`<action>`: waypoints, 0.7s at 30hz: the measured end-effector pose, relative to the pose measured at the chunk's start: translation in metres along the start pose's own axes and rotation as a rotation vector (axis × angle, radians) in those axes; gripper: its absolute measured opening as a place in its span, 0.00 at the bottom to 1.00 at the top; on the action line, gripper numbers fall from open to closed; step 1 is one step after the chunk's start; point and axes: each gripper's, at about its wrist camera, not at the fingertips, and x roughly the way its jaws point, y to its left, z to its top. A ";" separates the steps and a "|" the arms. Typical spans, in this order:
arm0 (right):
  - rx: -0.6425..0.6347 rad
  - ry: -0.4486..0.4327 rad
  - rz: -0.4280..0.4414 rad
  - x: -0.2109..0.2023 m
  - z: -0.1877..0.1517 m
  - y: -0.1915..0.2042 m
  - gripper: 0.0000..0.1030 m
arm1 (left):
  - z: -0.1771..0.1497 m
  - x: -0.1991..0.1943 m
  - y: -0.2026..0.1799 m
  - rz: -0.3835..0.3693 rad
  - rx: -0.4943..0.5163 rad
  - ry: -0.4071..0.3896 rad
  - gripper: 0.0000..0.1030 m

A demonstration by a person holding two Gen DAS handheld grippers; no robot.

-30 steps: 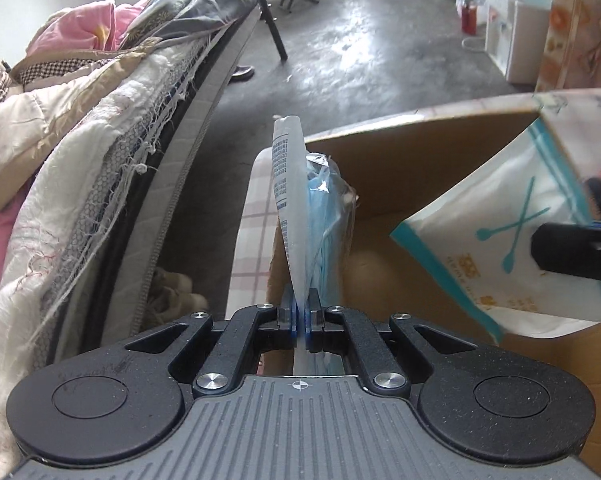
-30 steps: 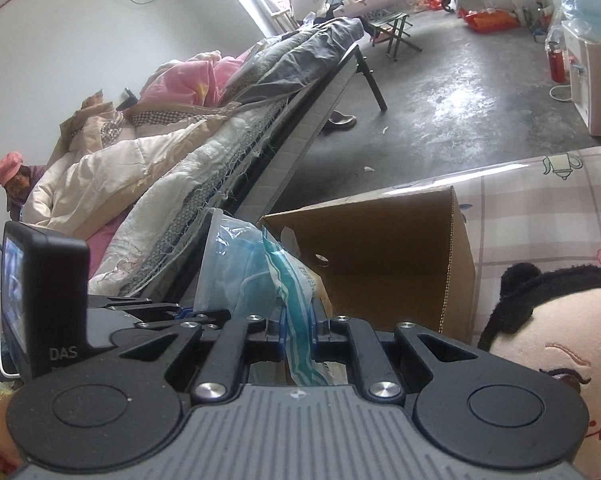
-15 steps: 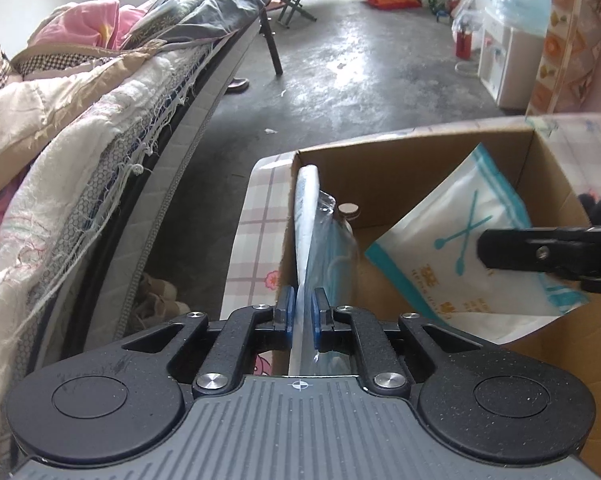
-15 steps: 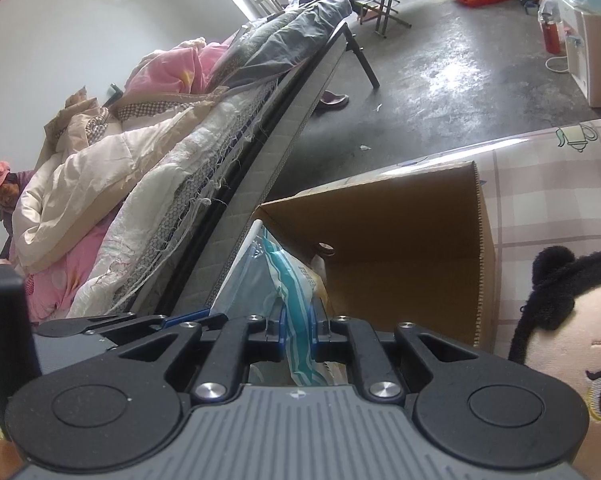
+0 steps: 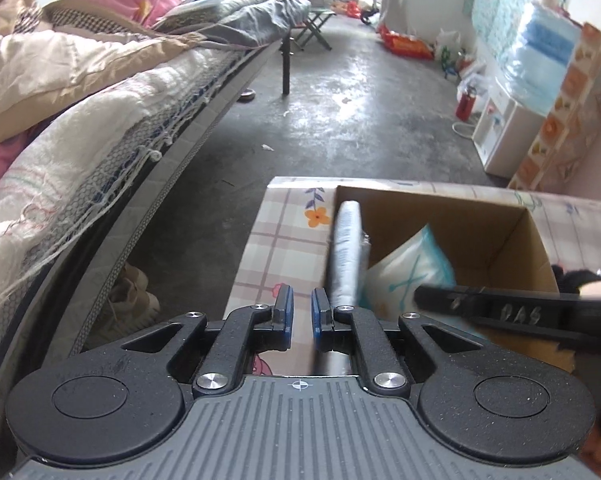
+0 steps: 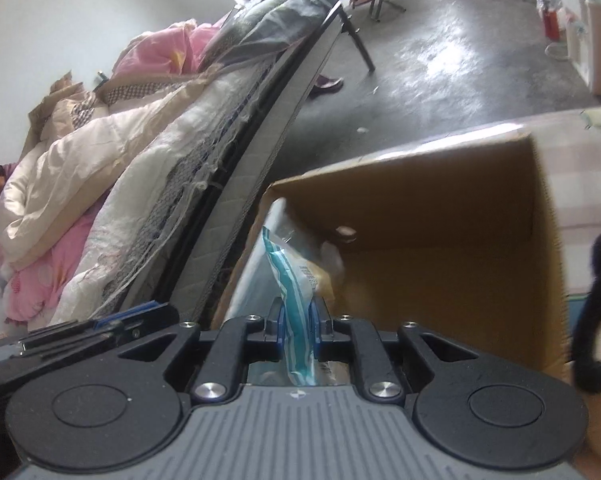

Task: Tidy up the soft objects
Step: 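Lower the mask bag and swab bag into the box and open both tools, then move both tools back toward the plush toys on the table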

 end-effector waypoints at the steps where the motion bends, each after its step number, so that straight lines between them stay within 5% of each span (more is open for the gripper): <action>1: 0.013 0.014 0.010 0.004 -0.002 0.001 0.17 | 0.001 0.000 0.003 -0.004 -0.011 -0.001 0.09; 5: 0.078 0.073 0.082 0.013 -0.006 -0.001 0.30 | 0.000 0.001 0.015 -0.015 -0.040 0.007 0.10; 7: 0.110 0.087 0.113 0.016 -0.008 -0.003 0.52 | -0.001 0.001 0.018 -0.016 -0.047 0.012 0.10; 8: 0.128 0.087 0.134 0.016 -0.008 -0.004 0.55 | -0.002 0.001 0.020 -0.020 -0.051 0.013 0.10; 13: 0.216 0.127 0.261 0.025 -0.008 -0.009 0.58 | -0.004 0.000 0.028 -0.026 -0.079 0.017 0.10; 21: 0.123 0.075 0.247 -0.006 -0.008 0.006 0.58 | -0.004 -0.013 0.035 -0.033 -0.097 0.009 0.12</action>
